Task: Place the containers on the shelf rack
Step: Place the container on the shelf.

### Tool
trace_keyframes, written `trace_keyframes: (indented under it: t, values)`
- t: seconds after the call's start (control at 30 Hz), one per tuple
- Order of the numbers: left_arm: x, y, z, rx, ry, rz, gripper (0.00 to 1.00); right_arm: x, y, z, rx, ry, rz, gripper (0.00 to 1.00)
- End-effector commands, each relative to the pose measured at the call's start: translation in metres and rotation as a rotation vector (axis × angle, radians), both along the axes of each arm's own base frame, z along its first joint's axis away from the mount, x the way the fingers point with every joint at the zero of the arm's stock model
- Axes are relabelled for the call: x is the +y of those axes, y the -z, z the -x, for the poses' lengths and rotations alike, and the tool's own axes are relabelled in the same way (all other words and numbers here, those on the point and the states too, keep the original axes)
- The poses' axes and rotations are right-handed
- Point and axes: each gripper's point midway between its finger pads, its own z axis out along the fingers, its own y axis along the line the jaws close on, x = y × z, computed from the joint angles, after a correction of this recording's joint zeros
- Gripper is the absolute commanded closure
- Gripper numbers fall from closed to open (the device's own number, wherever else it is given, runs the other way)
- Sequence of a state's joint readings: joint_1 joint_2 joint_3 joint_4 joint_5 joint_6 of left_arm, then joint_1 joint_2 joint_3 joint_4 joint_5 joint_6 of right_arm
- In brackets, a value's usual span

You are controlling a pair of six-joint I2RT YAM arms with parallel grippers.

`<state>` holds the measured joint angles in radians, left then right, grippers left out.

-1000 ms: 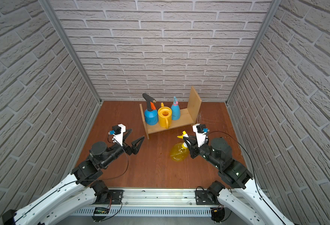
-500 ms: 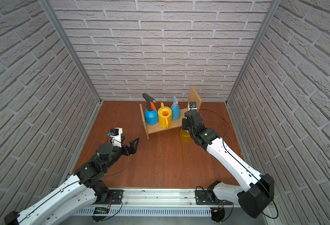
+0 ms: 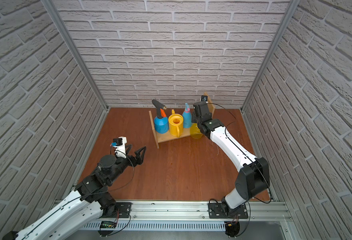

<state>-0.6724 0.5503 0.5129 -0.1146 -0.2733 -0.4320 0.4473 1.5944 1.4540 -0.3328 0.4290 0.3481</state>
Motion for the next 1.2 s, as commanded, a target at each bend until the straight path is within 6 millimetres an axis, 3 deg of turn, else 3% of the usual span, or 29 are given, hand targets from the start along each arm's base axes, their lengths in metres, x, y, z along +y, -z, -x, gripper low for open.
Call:
trace_keyframes:
  t: [0.0, 0.43, 0.7, 0.93, 1.17]
  values:
    - [0.004, -0.002, -0.002, -0.024, -0.018, -0.008, 0.02, -0.004, -0.016, -0.017, -0.05, 0.02, -0.014, 0.97]
    - [0.005, -0.003, -0.003, -0.028, -0.019, -0.017, 0.02, -0.003, -0.008, -0.051, -0.041, 0.023, 0.053, 0.9]
    - [0.007, -0.002, -0.003, -0.025, -0.029, -0.021, 0.02, -0.002, 0.003, -0.059, -0.022, 0.02, 0.06, 0.73]
    - [0.008, -0.004, -0.003, -0.029, -0.033, -0.018, 0.02, -0.005, 0.0, -0.048, -0.032, 0.01, 0.051, 0.51]
    - [0.009, -0.006, -0.002, -0.035, -0.036, -0.022, 0.02, -0.006, -0.03, -0.014, -0.096, -0.045, -0.021, 0.39]
